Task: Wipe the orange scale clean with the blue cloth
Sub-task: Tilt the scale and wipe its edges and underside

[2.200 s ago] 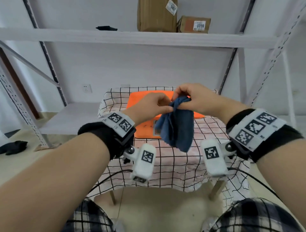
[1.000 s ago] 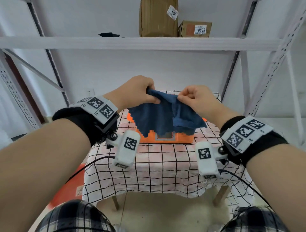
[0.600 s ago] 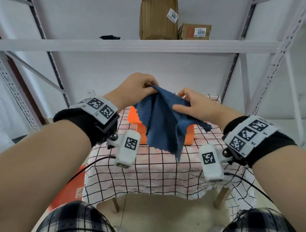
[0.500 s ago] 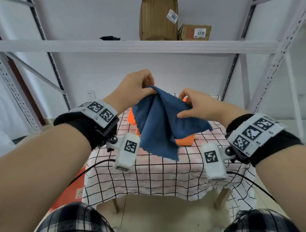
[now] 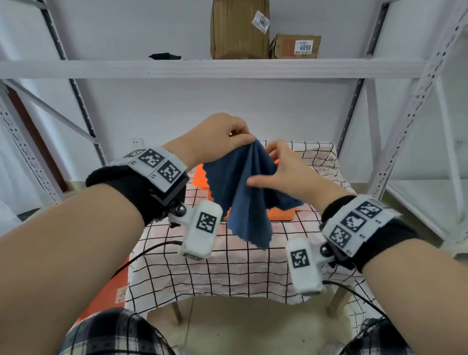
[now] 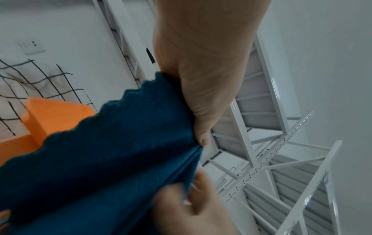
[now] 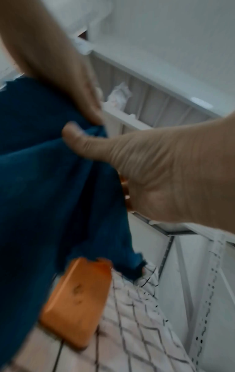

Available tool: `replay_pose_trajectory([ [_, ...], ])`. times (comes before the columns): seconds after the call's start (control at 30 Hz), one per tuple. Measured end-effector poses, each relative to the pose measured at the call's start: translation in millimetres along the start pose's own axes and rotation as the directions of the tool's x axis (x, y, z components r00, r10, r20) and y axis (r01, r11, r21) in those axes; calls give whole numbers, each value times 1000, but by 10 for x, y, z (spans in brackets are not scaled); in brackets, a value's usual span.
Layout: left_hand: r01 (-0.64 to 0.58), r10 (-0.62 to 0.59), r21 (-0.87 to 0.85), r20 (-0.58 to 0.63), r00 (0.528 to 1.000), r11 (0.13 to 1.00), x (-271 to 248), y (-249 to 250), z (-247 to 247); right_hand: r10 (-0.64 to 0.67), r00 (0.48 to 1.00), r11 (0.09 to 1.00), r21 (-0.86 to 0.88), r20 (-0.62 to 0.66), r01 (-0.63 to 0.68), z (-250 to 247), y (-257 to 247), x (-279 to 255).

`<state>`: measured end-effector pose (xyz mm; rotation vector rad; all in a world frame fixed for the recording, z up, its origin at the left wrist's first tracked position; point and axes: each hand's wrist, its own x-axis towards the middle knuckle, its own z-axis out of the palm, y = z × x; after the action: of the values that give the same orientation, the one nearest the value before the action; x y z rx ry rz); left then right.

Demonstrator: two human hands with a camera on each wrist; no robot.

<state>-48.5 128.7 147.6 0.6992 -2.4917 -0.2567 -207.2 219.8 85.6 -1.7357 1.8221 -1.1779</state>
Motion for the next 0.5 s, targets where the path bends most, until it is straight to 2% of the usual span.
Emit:
replay_pose_trajectory([
  [0.07, -25, 24, 5, 30, 999, 1000, 18, 44, 25, 21, 995, 999, -26, 102, -18, 157, 105, 16],
  [0.17, -18, 16, 46, 41, 999, 999, 15, 9, 40, 42, 991, 999, -2, 127, -42, 206, 250, 57],
  [0.37, 88, -87, 40, -30, 996, 995, 6, -216, 36, -47, 992, 993, -111, -113, 34, -15, 286, 123],
  [0.5, 129, -128, 13, -34, 991, 992, -37, -294, 39, -106, 990, 976, -200, -98, 84, -200, 195, 166],
])
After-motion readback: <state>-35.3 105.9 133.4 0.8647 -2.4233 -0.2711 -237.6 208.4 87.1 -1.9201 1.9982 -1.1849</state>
